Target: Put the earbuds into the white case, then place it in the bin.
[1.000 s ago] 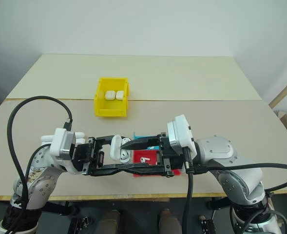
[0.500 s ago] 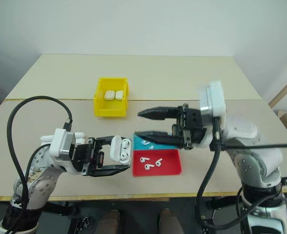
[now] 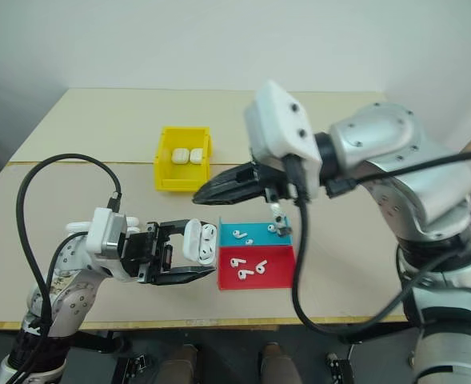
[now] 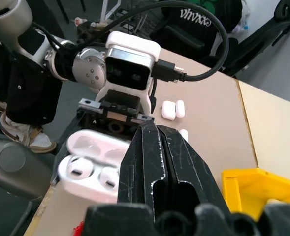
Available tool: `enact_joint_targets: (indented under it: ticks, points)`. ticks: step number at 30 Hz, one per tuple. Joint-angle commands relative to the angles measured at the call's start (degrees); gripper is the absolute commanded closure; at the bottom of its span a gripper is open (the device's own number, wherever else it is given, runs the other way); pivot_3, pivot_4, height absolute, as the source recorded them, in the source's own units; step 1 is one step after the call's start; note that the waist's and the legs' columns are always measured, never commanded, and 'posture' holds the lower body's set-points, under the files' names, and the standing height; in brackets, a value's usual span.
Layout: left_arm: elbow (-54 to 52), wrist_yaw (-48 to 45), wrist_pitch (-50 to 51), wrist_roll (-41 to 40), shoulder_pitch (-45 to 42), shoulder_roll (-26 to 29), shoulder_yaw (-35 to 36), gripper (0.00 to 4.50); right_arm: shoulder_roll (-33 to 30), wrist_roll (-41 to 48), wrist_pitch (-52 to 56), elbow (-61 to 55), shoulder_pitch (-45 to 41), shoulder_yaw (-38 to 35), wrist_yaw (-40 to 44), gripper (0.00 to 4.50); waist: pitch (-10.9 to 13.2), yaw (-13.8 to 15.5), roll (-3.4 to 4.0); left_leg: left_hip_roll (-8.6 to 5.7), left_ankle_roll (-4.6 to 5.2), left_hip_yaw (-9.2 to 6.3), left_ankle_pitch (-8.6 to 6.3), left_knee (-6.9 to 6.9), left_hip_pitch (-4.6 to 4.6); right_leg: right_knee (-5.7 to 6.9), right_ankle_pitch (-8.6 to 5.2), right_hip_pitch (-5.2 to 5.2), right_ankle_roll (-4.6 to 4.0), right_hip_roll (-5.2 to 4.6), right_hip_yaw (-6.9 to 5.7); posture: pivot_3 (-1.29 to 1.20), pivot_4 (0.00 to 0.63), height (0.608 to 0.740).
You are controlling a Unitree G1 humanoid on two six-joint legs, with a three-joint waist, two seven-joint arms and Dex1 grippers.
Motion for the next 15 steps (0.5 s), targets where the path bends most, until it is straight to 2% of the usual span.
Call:
enact_joint_targets:
  ticks: [1, 9, 15]
  points:
    - [-0.85, -0.11, -0.88, -0.12, -0.63, -0.14, 0.02, 1.70, 0.73, -1.89, 0.75, 1.66, -3.86, 1.96, 3.77, 4.45, 0.01, 0.09, 0.01, -0.04, 0.00, -0.20, 0.00, 0.00, 0.00, -0.01, -0.01, 0.07, 0.00, -0.01, -0.15, 0.00, 0.150, 0.740]
    - [-1.26, -0.15, -0.64, -0.01, -0.52, -0.01, -0.04, 1.70, 3.43, -7.22, -3.86, 5.71, -6.30, 6.40, 12.04, 4.45, 0.01, 0.39, 0.01, 0.01, 0.00, -0.11, 0.00, 0.01, -0.03, -0.03, -0.01, -0.03, 0.00, -0.01, -0.13, 0.00, 0.150, 0.740]
    - [-0.93, -0.45, -0.80, 0.16, -0.79, -0.03, -0.13, 1.70, 5.74, -10.49, -6.93, 7.01, -6.31, 7.67, 15.10, 4.45, 0.01, 0.24, 0.01, 0.01, 0.00, -0.10, 0.00, 0.01, -0.03, -0.01, -0.01, -0.04, 0.00, 0.00, -0.12, 0.00, 0.150, 0.740]
